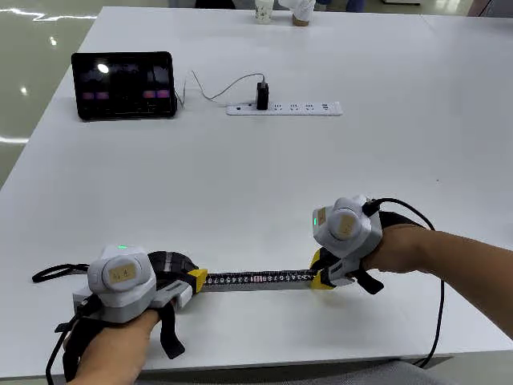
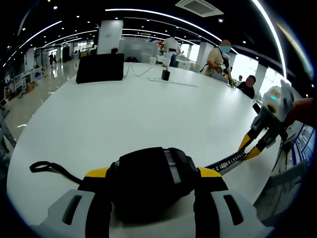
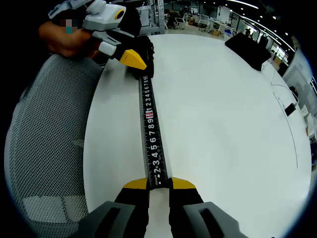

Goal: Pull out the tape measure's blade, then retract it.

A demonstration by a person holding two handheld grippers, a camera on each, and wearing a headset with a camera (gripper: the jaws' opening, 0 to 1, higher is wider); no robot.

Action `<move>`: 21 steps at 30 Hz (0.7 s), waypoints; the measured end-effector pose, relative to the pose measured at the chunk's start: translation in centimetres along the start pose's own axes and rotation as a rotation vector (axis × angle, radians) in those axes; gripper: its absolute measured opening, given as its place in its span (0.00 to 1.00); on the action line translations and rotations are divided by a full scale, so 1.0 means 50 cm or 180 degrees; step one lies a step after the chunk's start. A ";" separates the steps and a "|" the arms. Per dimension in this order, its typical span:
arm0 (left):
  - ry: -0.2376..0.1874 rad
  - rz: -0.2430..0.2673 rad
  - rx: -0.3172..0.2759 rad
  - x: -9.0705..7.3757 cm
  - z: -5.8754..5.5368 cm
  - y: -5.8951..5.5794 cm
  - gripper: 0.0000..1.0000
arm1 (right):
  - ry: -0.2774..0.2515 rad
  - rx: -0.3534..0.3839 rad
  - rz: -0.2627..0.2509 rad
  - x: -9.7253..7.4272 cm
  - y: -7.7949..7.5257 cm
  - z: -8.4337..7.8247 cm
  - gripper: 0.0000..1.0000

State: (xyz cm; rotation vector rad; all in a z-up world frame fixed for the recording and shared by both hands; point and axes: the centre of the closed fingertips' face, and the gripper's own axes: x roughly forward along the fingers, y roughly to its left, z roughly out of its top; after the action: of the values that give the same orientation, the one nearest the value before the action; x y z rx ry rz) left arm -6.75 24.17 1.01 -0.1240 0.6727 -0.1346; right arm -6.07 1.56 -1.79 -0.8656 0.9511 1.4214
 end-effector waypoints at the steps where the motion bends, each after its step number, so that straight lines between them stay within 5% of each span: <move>1: 0.0000 -0.0002 -0.0001 0.000 0.000 0.000 0.63 | -0.0002 -0.0001 0.0000 0.000 0.000 0.000 0.11; 21: 0.0055 -0.0075 0.0006 -0.002 -0.001 -0.001 0.62 | -0.0023 -0.0086 0.0035 0.002 0.001 0.005 0.11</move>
State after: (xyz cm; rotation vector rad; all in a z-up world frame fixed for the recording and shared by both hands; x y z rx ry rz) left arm -6.87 24.14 1.01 -0.1290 0.6884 -0.1590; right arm -6.10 1.84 -1.79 -0.8760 0.9344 1.4487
